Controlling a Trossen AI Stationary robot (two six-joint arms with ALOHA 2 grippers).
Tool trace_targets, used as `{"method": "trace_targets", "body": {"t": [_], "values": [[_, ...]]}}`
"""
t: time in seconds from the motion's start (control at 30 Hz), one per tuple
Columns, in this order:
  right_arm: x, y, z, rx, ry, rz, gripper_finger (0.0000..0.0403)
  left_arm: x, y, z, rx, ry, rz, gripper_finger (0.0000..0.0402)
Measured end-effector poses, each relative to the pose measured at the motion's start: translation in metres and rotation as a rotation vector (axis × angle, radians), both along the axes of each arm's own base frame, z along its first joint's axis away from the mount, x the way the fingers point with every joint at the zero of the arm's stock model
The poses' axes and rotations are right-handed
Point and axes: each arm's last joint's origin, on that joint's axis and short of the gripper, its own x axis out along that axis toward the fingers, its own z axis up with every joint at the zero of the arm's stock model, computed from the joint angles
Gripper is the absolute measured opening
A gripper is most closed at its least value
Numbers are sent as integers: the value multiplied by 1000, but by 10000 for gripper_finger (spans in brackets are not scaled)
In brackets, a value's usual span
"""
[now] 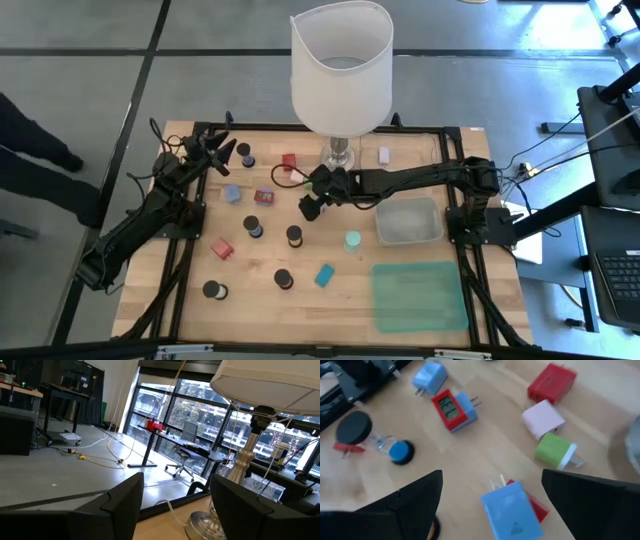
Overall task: Pick & Place Office items
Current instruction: Put the purple charger adapter into the gray bin
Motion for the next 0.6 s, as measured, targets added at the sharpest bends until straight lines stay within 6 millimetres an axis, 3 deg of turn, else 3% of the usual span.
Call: {"method": "trace_targets", "body": {"t": [0.13,0.6], "values": [[1,1,-3,13,15,53,343,0,0,0,0,0,0,226],[5,0,-38,15,127,-9,343,0,0,0,0,0,0,226]]}}
